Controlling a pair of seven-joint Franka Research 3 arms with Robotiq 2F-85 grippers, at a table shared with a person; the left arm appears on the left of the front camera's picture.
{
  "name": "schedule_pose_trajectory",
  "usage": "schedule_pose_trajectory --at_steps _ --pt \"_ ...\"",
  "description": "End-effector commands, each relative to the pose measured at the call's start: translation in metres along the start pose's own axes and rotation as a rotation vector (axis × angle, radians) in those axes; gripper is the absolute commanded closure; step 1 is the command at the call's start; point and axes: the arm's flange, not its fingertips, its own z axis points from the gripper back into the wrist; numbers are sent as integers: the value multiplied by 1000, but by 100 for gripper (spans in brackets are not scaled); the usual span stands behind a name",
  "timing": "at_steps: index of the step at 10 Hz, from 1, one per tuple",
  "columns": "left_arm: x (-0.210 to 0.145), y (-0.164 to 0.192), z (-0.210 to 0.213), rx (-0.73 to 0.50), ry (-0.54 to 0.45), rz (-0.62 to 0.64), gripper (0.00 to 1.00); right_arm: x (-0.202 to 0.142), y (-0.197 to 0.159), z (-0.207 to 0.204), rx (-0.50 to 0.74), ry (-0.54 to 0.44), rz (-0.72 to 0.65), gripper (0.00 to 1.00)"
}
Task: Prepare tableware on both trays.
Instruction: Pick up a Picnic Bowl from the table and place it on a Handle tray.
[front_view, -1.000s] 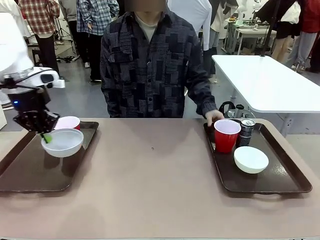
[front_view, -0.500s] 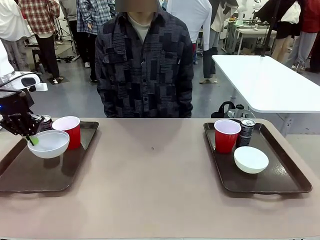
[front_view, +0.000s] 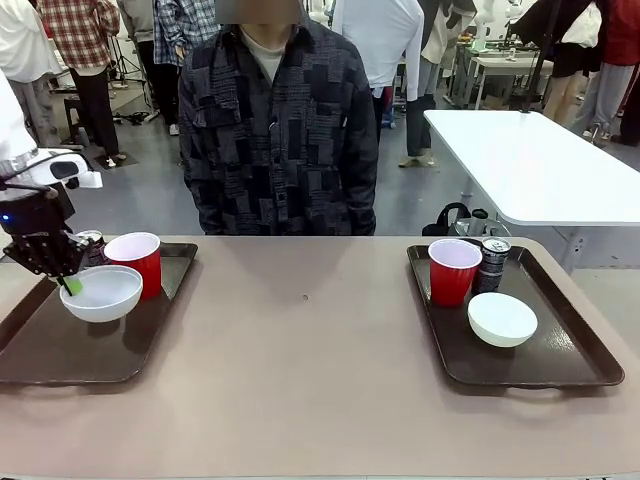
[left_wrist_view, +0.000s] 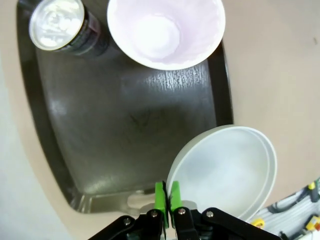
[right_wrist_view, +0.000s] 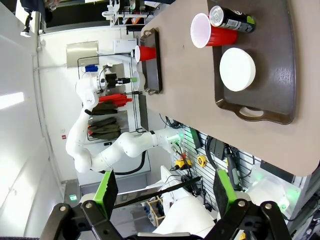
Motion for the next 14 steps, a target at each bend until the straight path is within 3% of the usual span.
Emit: schedule_pose_trajectory --at_steps 1,10,11,12,13,14 --pt "10 8 -28 4 -33 -94 96 -3 -2 -4 -17 -5 5 0" --pt "5 22 -70 88 -44 -186 96 -3 -2 -4 -17 -5 5 0" --pt "5 23 -69 93 -40 -184 80 -3 -2 -4 -17 -5 5 0" --pt "5 23 -64 93 -46 -182 76 -3 -2 -4 -17 -5 5 0" --pt "4 23 -57 88 -53 -182 60 -3 -2 -4 -17 -5 5 0" --pt "3 22 -48 84 -47 -180 56 -3 -2 -4 -17 -5 5 0"
